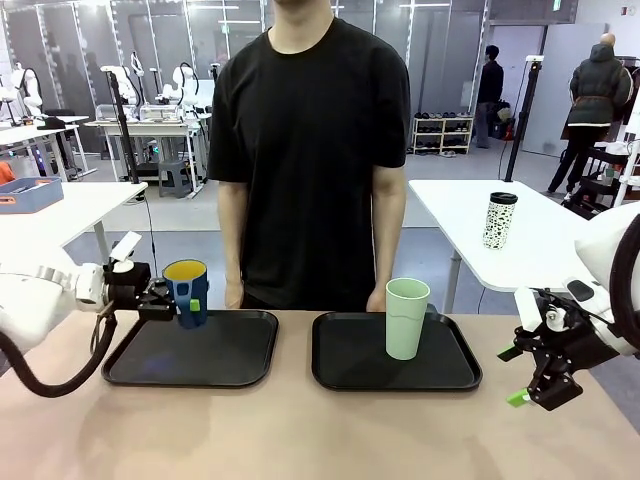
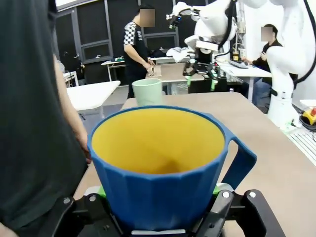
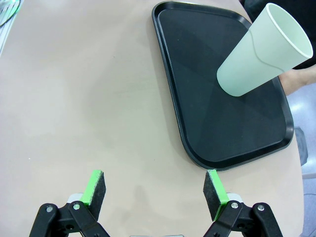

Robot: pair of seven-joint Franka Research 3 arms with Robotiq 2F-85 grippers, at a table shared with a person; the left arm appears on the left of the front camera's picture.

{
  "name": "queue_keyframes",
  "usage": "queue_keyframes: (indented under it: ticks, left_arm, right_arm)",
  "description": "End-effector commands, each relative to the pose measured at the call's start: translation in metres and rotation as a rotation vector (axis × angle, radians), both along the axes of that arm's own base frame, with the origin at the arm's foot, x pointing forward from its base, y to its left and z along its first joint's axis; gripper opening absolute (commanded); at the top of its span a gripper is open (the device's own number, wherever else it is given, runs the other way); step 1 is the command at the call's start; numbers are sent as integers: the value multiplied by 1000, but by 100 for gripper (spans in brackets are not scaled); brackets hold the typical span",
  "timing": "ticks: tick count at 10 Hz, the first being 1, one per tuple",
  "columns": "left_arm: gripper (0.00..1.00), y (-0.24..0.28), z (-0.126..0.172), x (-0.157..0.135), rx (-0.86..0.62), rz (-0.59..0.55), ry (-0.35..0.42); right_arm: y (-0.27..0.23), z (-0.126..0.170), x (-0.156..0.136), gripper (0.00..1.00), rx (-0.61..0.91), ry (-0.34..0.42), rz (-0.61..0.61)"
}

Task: Sort and store the cups by type.
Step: Pick up the Handle plastic cup and place it into the empty Flat Tray.

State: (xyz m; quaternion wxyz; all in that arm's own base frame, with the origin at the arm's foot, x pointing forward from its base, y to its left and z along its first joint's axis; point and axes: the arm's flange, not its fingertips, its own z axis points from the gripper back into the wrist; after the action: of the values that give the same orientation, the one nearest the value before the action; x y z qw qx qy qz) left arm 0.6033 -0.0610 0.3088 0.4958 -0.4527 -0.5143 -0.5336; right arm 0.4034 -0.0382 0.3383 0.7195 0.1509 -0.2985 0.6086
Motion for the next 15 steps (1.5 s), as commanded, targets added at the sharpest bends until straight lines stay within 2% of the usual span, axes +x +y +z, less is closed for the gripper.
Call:
queue_keyframes:
  ticks: [1, 6, 10, 15]
  left_arm:
    - [73, 6, -1, 19, -35, 0, 21]
    - [73, 13, -9, 23, -21, 21, 13]
    - [73, 18, -39, 32, 2, -10, -4]
    - [73, 18, -74, 43, 45, 16, 6]
  right_arm:
    - [1, -2, 1, 100, 3, -12, -2]
    - [1, -2, 1, 100, 3, -12, -2]
    - [1, -2, 1, 100, 3, -12, -2]
    - [1, -2, 1, 100, 3, -12, -2]
